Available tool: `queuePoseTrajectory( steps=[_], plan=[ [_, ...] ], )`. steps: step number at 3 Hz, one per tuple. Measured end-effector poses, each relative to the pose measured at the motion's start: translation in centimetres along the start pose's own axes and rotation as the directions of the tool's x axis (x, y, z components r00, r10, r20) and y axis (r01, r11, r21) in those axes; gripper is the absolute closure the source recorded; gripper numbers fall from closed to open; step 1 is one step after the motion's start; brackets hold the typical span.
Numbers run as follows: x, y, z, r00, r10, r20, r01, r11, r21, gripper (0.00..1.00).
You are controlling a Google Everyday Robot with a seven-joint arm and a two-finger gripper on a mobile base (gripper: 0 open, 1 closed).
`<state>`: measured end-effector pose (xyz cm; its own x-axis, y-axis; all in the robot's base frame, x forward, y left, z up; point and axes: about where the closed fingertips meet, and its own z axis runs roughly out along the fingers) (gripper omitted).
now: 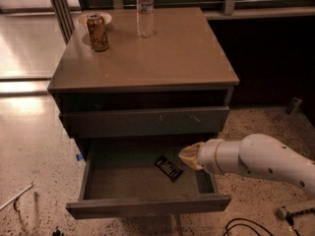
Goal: Pick rxbar chocolate from middle drawer and place on counter
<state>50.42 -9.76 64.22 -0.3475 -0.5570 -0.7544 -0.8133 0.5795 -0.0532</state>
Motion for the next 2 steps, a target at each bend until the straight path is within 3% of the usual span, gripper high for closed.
queuePoseTrajectory(
  steps=[2],
  plan=[
    [0.9,0.2,1.0,1.0,-0.006,-0.001,0.006,1.0,0.007,1.0]
  ],
)
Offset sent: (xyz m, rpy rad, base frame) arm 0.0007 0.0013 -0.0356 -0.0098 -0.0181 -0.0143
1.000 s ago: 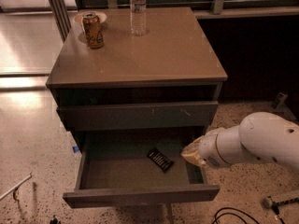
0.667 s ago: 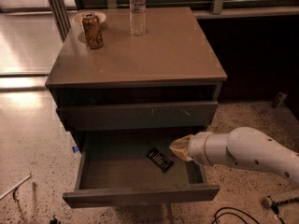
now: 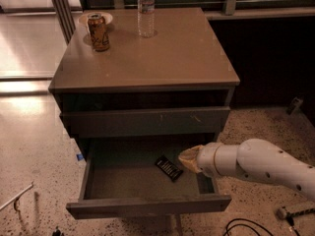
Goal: Pick rxbar chocolate from middle drawer and place on counter
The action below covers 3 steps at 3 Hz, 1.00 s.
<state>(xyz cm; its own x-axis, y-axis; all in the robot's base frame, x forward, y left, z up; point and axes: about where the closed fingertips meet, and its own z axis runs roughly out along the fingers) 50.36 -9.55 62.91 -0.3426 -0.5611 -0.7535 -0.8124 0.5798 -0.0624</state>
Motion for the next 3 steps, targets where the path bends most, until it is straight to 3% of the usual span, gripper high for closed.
queuePoseTrajectory(
  steps=[3],
  plan=[
    [5.4,0.4,7.8,1.0,0.011,-0.009,-0.011,0.9999,-0.004,1.0]
  ],
)
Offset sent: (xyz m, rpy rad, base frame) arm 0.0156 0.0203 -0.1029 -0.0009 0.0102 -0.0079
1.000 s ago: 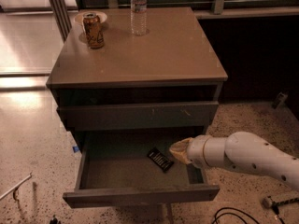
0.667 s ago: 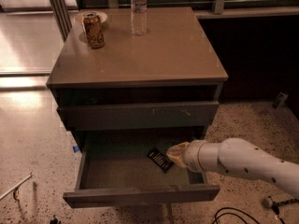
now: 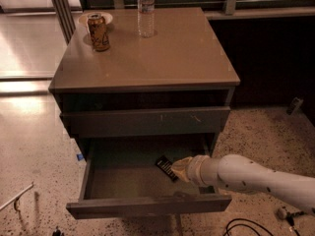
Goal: Pick rxbar chocolate from middle drawer and place on counter
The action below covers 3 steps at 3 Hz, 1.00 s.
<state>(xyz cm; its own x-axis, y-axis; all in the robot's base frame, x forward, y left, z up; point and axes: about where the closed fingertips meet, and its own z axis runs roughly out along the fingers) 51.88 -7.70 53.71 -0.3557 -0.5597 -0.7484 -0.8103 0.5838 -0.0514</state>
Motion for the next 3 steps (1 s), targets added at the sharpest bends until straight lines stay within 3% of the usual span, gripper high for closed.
queuePoseTrajectory(
  steps=[1,3],
  plan=[
    [3.58,-1.92,4.88,0.998,0.049,-0.032,-0.049,0.9988,-0.008,1.0],
    [4.17,-2.24,5.29,0.998,0.043,-0.034,-0.044,0.9986,-0.027,1.0]
  ],
)
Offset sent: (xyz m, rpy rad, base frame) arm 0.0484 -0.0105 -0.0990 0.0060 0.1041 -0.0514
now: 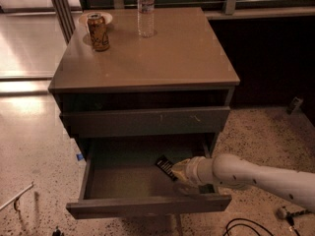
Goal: Pick rxbar chocolate from middle drawer and place on counter
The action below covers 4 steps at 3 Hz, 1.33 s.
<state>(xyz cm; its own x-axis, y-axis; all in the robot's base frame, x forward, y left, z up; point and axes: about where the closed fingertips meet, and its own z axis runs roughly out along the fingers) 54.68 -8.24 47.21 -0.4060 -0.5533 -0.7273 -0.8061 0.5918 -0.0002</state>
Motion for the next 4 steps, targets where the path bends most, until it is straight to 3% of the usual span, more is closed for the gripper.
queuePoseTrajectory(
  steps=[1,2,3,4],
  plan=[
    [0.4,-0.8,1.3,1.0,-0.008,0.016,0.009,0.9998,-0.017,0.85],
    [0.5,-1.7,2.8,0.999,-0.018,0.028,0.019,0.9995,-0.024,0.62],
    [0.7,-2.4,4.1,0.999,-0.029,0.028,0.029,0.9993,-0.025,0.46],
    [1.1,-2.9,5.1,0.999,-0.035,0.017,0.036,0.9991,-0.024,0.49]
  ],
)
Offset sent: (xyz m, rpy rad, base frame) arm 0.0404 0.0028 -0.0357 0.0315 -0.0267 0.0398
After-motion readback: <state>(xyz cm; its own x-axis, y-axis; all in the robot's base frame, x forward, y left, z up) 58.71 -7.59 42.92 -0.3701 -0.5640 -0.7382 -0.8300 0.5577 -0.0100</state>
